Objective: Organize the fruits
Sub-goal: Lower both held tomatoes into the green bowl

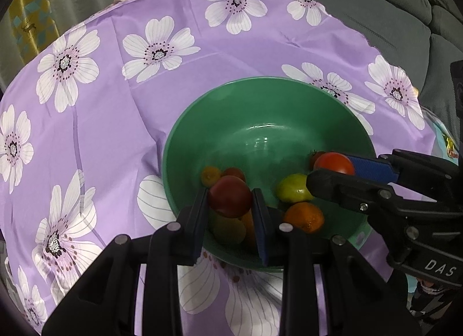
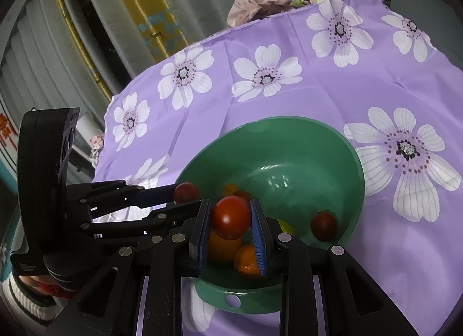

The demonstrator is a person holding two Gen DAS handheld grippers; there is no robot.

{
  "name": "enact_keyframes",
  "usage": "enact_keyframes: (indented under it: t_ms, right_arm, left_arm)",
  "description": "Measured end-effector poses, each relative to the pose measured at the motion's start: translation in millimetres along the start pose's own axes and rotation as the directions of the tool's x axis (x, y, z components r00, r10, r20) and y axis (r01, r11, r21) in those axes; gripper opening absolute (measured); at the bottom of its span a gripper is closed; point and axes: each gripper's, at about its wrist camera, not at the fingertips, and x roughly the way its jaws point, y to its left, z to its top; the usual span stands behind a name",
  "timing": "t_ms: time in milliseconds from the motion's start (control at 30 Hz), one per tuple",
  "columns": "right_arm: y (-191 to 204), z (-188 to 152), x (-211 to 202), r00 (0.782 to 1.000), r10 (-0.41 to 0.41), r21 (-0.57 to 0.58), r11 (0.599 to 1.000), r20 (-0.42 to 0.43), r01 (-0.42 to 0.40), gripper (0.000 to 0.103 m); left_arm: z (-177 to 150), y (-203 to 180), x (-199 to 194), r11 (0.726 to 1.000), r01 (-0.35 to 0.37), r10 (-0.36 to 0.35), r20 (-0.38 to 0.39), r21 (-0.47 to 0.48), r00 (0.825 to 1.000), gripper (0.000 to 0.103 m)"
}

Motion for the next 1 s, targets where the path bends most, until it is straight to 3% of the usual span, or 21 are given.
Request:
enact_keyframes:
  t_ms: [1000]
  right_arm:
    - [-0.3, 0.5, 11.1, 0.998, -0.065, -0.047, 0.997, -0.024, 0.063, 0.028]
  left_arm:
    - [0.1, -2.1, 19.4, 0.999, -0.02, 0.022, -0.06, 0.033, 0.998, 0.029]
